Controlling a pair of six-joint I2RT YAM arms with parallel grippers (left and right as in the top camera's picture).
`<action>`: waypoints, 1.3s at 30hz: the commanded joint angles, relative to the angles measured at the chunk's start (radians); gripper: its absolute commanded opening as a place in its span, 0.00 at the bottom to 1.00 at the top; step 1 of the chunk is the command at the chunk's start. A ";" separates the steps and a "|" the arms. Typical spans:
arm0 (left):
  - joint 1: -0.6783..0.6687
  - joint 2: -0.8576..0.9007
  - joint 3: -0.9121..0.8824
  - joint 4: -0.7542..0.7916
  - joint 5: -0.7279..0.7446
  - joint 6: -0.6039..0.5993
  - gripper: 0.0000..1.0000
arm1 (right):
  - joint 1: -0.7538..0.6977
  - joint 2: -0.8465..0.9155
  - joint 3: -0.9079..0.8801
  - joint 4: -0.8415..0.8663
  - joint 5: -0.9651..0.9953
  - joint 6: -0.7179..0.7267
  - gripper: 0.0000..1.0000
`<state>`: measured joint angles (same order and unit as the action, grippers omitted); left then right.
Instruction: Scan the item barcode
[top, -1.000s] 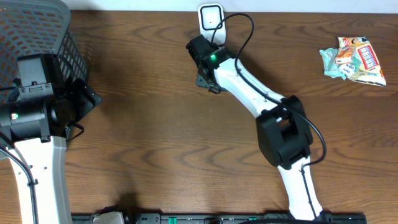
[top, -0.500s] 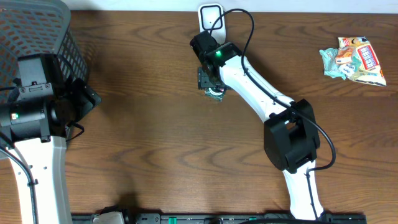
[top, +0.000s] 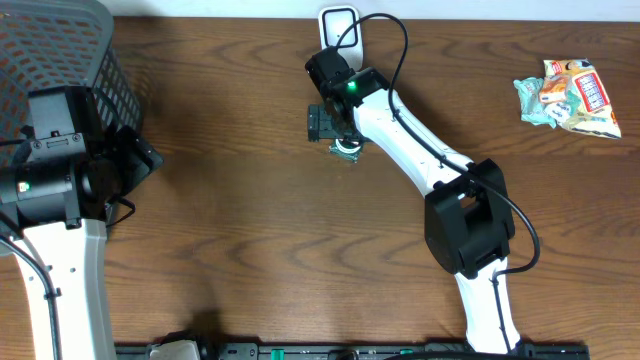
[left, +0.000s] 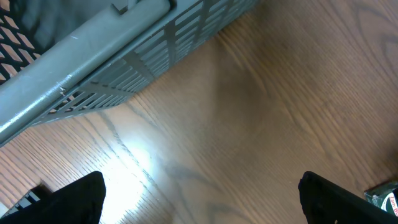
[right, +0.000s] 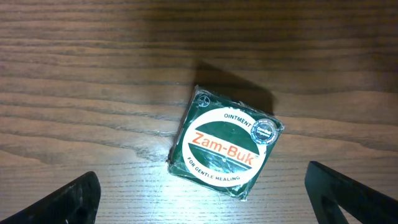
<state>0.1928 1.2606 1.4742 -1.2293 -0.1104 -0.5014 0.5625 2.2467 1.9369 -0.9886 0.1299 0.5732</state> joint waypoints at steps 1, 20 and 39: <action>0.003 0.000 0.002 -0.001 -0.003 -0.009 0.97 | -0.003 -0.019 -0.014 -0.003 0.002 0.010 0.97; 0.003 0.000 0.002 -0.001 -0.003 -0.009 0.97 | 0.024 -0.019 -0.100 0.116 -0.135 0.069 0.09; 0.003 0.000 0.002 -0.001 -0.003 -0.009 0.98 | 0.054 0.053 -0.101 0.173 -0.056 0.070 0.02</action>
<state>0.1928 1.2606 1.4742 -1.2293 -0.1104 -0.5014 0.6147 2.2749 1.8404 -0.8066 0.0505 0.6395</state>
